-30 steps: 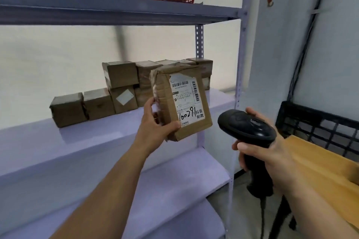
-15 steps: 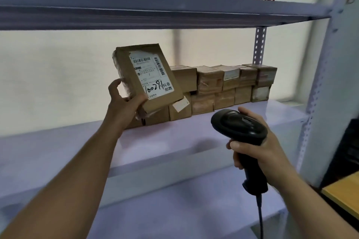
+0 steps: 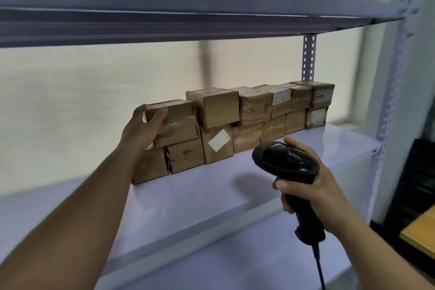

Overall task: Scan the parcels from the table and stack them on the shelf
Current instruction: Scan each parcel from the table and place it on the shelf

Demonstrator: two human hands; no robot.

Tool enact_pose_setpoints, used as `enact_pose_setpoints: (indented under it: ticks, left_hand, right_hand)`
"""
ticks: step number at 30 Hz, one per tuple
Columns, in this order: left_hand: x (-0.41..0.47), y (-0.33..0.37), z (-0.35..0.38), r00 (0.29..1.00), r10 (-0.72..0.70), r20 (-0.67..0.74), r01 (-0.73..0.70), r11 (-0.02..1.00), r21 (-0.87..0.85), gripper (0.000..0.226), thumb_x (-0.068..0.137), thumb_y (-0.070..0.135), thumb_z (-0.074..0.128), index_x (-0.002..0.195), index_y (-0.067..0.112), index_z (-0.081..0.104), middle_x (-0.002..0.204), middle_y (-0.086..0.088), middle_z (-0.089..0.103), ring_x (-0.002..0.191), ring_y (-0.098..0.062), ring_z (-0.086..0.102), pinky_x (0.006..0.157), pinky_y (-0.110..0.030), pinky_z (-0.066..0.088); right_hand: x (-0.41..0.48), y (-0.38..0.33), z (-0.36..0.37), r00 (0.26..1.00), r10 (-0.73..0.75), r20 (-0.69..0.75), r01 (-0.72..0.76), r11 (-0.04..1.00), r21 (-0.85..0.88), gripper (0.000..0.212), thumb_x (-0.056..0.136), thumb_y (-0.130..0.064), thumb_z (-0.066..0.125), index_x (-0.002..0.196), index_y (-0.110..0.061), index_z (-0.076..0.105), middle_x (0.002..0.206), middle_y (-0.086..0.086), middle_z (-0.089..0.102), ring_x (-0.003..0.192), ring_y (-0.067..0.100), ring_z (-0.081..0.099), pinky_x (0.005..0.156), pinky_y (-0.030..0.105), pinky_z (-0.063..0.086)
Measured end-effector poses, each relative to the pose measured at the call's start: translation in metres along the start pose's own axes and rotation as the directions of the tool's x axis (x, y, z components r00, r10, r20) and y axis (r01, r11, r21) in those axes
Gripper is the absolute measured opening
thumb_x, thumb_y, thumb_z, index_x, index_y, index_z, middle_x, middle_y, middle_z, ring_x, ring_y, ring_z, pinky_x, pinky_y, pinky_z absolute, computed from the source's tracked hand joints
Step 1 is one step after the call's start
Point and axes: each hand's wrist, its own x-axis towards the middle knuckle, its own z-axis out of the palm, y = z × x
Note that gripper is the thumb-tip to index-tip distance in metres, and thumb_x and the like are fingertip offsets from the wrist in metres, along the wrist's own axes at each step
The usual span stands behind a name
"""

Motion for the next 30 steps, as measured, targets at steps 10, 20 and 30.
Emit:
enact_pose_setpoints:
  ticks: [10,20,30]
  left_hand:
    - [0.001,-0.017,0.003,0.999,0.036,0.036,-0.036,0.999,0.017,0.081,0.076,0.038,0.078,0.142,0.046,0.032,0.125,-0.004,0.059,0.113,-0.027,0.058,0.099,-0.048,0.048]
    - [-0.009,-0.007,0.000,0.999,0.034,0.013,-0.034,0.999,0.027,0.068,0.089,0.027,0.066,0.145,0.043,0.031,0.121,-0.007,0.063,0.110,-0.030,0.060,0.098,-0.048,0.049]
    - [-0.082,0.011,0.034,0.968,0.080,-0.240,-0.032,0.980,0.196,0.085,0.085,0.036,0.067,0.153,0.022,0.018,0.149,-0.014,0.036,0.138,-0.032,0.033,0.110,-0.047,0.031]
  right_hand:
    - [0.002,0.000,-0.006,1.000,0.008,0.006,-0.008,1.000,-0.023,0.079,0.061,-0.004,0.076,0.125,-0.045,0.055,0.105,0.020,0.064,0.051,0.032,0.059,0.048,0.035,0.052]
    - [-0.019,-0.009,-0.030,1.000,-0.008,0.022,0.008,1.000,0.005,0.081,0.060,-0.001,0.082,0.121,-0.049,0.059,0.098,0.015,0.069,0.048,0.034,0.056,0.047,0.039,0.050]
    - [-0.054,-0.015,-0.064,1.000,-0.017,0.021,0.018,0.999,-0.047,0.083,0.069,0.004,0.076,0.135,-0.039,0.048,0.100,0.016,0.067,0.053,0.036,0.058,0.051,0.043,0.053]
